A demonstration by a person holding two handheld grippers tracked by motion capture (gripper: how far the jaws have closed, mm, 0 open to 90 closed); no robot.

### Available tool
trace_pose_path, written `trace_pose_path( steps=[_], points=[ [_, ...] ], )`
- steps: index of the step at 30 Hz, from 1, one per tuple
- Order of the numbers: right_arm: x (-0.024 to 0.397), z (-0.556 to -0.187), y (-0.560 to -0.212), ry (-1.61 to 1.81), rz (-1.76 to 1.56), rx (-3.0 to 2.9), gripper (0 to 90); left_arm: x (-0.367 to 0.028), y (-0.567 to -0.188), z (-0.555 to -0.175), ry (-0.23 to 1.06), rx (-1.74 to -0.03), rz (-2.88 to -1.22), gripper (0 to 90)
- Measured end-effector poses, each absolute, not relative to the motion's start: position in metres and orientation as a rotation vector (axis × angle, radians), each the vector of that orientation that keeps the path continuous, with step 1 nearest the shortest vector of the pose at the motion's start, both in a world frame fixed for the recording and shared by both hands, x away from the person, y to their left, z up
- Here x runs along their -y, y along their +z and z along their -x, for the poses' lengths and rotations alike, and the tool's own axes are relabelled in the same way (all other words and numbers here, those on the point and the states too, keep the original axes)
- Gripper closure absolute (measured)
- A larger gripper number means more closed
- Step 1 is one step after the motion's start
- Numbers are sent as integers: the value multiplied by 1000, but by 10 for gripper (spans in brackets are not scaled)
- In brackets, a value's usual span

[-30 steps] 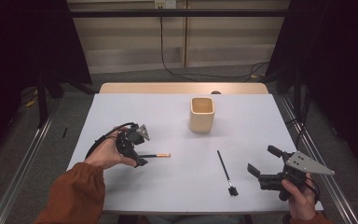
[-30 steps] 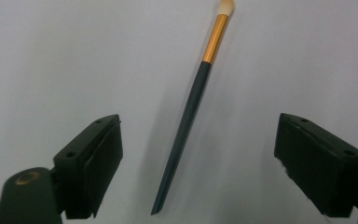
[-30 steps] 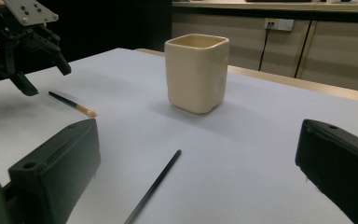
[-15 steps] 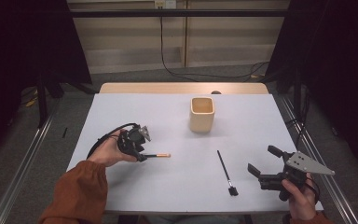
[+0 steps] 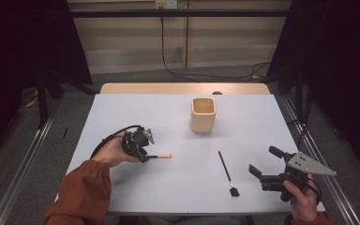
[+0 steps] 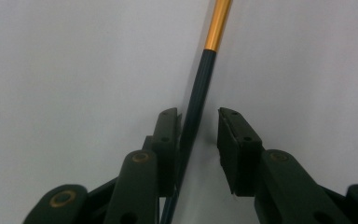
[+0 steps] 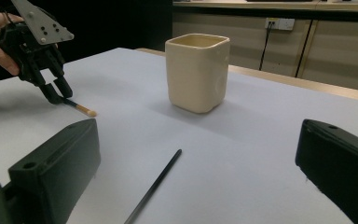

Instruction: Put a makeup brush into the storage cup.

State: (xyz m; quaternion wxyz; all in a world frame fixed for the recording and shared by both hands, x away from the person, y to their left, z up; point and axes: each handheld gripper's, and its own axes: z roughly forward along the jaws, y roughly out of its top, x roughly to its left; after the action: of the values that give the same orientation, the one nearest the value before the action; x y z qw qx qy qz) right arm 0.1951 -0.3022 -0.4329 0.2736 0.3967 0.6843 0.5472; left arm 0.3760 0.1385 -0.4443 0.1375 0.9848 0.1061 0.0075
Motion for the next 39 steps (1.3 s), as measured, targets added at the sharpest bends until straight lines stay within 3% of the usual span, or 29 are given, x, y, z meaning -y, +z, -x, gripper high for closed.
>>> trace_pose_path(
  steps=[10,27,39],
  points=[
    [301,-195,-433,1473,-1061,-1841,0,-128,-445,-371,0,-247,-2907,836],
    [302,-195,-433,1473,-1069,-1840,0,-136,-443,-379,-93,-399,-2851,838],
    [302,-195,-433,1473,-1069,-1841,0,-150,-432,-378,-104,-505,-2668,838]
  ],
)
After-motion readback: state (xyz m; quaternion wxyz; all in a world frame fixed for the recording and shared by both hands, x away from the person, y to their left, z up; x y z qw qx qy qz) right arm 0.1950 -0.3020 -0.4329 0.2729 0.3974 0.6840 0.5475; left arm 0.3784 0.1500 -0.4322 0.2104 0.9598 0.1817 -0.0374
